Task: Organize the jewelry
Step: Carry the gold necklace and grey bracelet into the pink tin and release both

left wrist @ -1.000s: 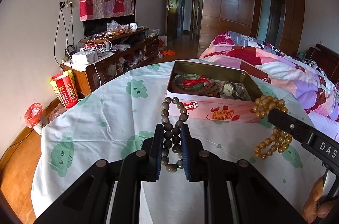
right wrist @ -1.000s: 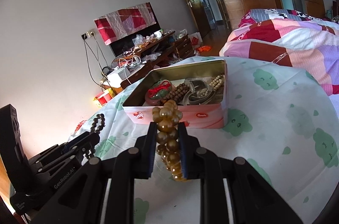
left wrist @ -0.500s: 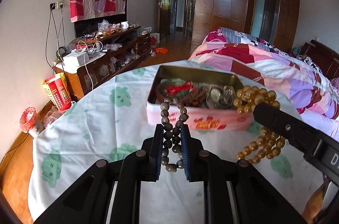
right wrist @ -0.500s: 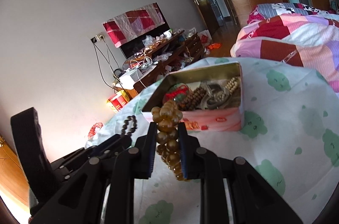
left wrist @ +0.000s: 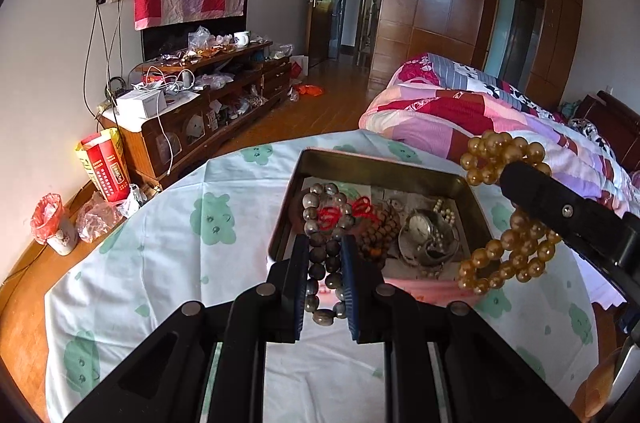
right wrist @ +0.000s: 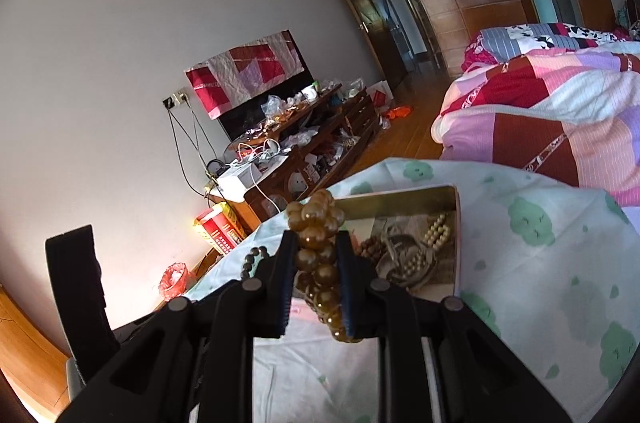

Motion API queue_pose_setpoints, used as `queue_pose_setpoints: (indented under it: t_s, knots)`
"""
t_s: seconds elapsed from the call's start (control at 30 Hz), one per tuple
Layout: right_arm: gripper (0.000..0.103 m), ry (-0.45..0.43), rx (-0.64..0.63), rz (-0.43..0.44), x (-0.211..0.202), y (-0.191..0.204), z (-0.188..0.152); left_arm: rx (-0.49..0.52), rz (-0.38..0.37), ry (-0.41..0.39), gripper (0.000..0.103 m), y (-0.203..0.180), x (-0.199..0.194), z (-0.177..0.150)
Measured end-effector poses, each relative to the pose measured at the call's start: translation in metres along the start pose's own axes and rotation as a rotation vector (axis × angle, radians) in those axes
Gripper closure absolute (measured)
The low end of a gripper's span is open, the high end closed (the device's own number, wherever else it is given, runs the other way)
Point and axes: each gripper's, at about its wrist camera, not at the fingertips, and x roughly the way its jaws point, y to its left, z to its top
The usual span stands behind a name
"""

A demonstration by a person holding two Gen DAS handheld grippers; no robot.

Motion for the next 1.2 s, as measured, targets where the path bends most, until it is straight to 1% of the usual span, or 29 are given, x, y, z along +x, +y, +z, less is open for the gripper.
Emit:
queue_pose_setpoints:
  t_s: [0.17, 0.33, 0.4, 0.53, 0.73, 0.87, 0.93, 1.03, 1.1, 1.13, 1.2]
  knots:
    - [0.081, -0.033, -0.022, -0.036, 0.015, -0.003, 0.017, 0.001, 0.002, -0.001, 0.087, -0.005, 0.018, 0.016]
    - [0.081, -0.027, -0.001, -0.064, 0.038, -0.012, 0.03, -0.005, -0.015, 0.004, 0.087, -0.008, 0.037, 0.028]
    - [0.081, -0.022, -0.004, -0.076, 0.047, -0.014, 0.031, -0.001, -0.015, 0.02, 0.087, -0.01, 0.048, 0.031]
    - [0.081, 0.015, 0.011, -0.116, 0.073, -0.022, 0.029, -0.005, -0.023, 0.062, 0.087, -0.011, 0.066, 0.032]
    - [0.081, 0.046, 0.052, -0.171, 0.09, -0.035, 0.028, -0.023, -0.025, 0.111, 0.087, -0.008, 0.084, 0.027]
    - [0.081, 0.104, 0.055, -0.186, 0.106, -0.037, 0.022, 0.003, -0.009, 0.129, 0.087, -0.013, 0.092, 0.022]
    - [0.081, 0.119, 0.052, -0.206, 0.111, -0.038, 0.019, 0.007, -0.002, 0.134, 0.087, -0.013, 0.096, 0.02]
    - [0.081, 0.161, 0.071, -0.229, 0.119, -0.044, 0.013, 0.046, 0.017, 0.126, 0.087, -0.017, 0.098, 0.019]
    - [0.081, 0.195, 0.085, -0.229, 0.127, -0.049, 0.009, 0.071, 0.024, 0.13, 0.087, -0.021, 0.102, 0.018]
    - [0.081, 0.203, 0.105, -0.207, 0.128, -0.053, 0.01, 0.073, 0.028, 0.136, 0.087, -0.021, 0.104, 0.017]
    - [0.077, 0.22, 0.094, -0.191, 0.128, -0.052, 0.009, 0.082, 0.037, 0.137, 0.087, -0.021, 0.107, 0.017]
